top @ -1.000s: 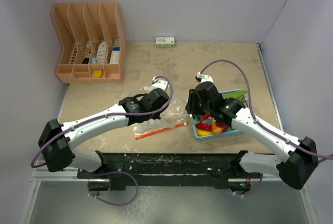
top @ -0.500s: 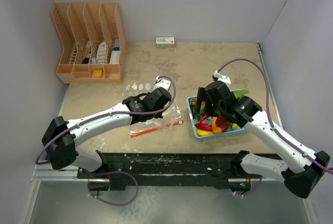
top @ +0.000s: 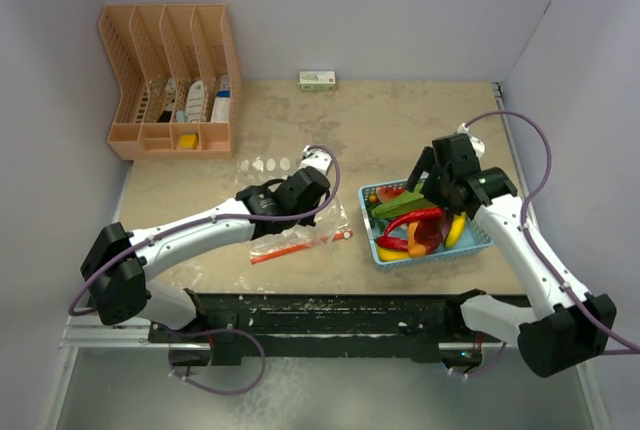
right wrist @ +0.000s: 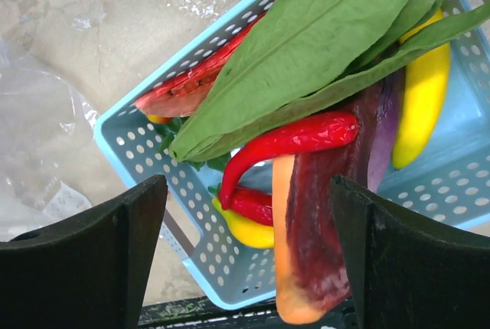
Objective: Place the food in the zip-top bag and seal the zipper
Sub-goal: Pick up the fake vegetable from the bin.
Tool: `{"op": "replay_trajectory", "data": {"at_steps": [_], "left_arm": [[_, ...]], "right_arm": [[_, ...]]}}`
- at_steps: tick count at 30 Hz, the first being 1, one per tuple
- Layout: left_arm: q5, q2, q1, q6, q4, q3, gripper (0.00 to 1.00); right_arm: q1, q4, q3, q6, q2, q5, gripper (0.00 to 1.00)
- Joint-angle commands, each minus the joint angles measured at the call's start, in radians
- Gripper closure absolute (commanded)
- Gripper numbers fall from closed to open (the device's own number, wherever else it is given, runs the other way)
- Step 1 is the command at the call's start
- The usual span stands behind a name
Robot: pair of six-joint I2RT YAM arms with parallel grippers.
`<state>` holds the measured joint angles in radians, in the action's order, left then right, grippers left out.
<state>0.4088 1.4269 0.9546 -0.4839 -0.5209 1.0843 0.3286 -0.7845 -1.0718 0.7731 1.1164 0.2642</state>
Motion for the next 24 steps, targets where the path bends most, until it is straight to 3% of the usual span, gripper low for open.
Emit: {"op": "replay_trajectory", "data": {"at_steps": [1, 13, 24], "left_arm": [[-0.019, -0.005, -0.008, 0.024, 0.047, -0.001, 1.00], [-0.043, -0.048, -0.009, 0.030, 0.070, -0.031, 1.00], [-0.084, -0.054, -0.008, 0.016, 0.081, -0.035, 1.00]], "right_arm": [[-0.061, 0.077, 0.048, 0.015, 0.013, -0.045, 0.12], [-0.241, 0.237, 0.144, 0.008, 0.079, -0.033, 0.14], [-0.261, 0.372, 0.206, 0.006, 0.191, -0.042, 0.15]]}}
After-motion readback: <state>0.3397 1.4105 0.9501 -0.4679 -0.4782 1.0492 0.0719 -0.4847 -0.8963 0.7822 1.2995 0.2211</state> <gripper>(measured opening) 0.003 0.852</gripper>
